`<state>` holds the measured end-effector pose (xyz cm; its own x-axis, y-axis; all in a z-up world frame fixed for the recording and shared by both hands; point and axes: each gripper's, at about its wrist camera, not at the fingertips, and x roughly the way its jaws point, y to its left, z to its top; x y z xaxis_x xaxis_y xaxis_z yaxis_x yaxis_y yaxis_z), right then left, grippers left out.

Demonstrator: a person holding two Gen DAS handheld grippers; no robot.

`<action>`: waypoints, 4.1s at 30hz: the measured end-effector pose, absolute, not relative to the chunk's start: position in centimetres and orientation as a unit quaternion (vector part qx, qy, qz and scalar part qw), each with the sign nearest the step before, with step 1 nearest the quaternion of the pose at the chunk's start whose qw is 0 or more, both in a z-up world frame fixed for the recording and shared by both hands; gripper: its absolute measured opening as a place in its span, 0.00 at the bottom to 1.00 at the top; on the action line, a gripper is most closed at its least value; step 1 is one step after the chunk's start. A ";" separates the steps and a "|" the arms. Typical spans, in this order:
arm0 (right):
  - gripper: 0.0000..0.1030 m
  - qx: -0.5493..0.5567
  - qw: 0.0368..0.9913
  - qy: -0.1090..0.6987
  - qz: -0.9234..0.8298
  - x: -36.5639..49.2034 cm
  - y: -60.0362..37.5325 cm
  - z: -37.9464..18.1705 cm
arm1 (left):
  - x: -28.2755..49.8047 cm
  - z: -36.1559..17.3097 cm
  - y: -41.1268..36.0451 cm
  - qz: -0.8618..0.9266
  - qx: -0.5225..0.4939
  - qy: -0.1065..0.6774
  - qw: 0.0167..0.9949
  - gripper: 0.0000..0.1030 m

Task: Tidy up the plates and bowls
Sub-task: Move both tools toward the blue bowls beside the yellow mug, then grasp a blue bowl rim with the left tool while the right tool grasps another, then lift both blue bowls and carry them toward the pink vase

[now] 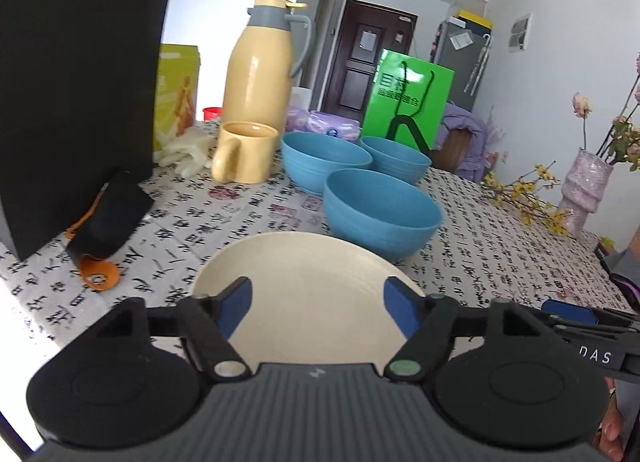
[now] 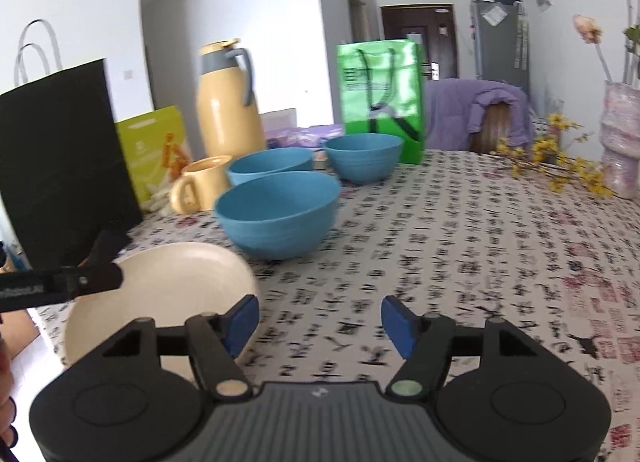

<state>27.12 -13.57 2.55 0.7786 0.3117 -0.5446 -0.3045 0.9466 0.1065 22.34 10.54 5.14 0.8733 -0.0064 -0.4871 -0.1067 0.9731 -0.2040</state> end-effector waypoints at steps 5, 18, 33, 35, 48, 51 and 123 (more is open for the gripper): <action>0.67 0.019 0.946 0.293 0.134 28.6 -15.6 2.1 | 24.4 4.7 10.4 0.004 -0.125 0.265 0.956 0.81; 0.67 0.089 0.932 0.300 0.181 38.1 -14.9 1.5 | 36.0 6.2 13.7 -0.016 -0.189 0.302 0.934 0.79; 0.40 0.136 0.910 0.323 0.221 45.4 -11.5 -0.8 | 43.6 3.9 14.9 -0.018 -0.222 0.346 0.911 0.58; 0.36 0.134 0.909 0.326 0.223 45.7 -11.1 -1.1 | 43.7 3.7 15.1 -0.017 -0.224 0.347 0.911 0.49; 0.15 0.135 0.918 0.312 0.205 45.2 -11.4 0.0 | 42.9 4.9 13.6 -0.018 -0.189 0.346 0.919 0.16; 0.13 0.134 0.923 0.303 0.193 44.6 -12.1 1.0 | 42.5 5.3 12.7 -0.024 -0.187 0.349 0.918 0.16; 0.25 0.129 0.954 0.271 0.027 18.1 -35.4 5.4 | 22.5 5.1 -8.7 -0.168 -0.141 0.353 0.910 0.26</action>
<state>18.15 -35.45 5.40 0.8517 0.1208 -0.5098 0.0188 0.9654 0.2602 22.45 -8.68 5.11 0.6950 -0.4046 -0.5943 0.2051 0.9039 -0.3755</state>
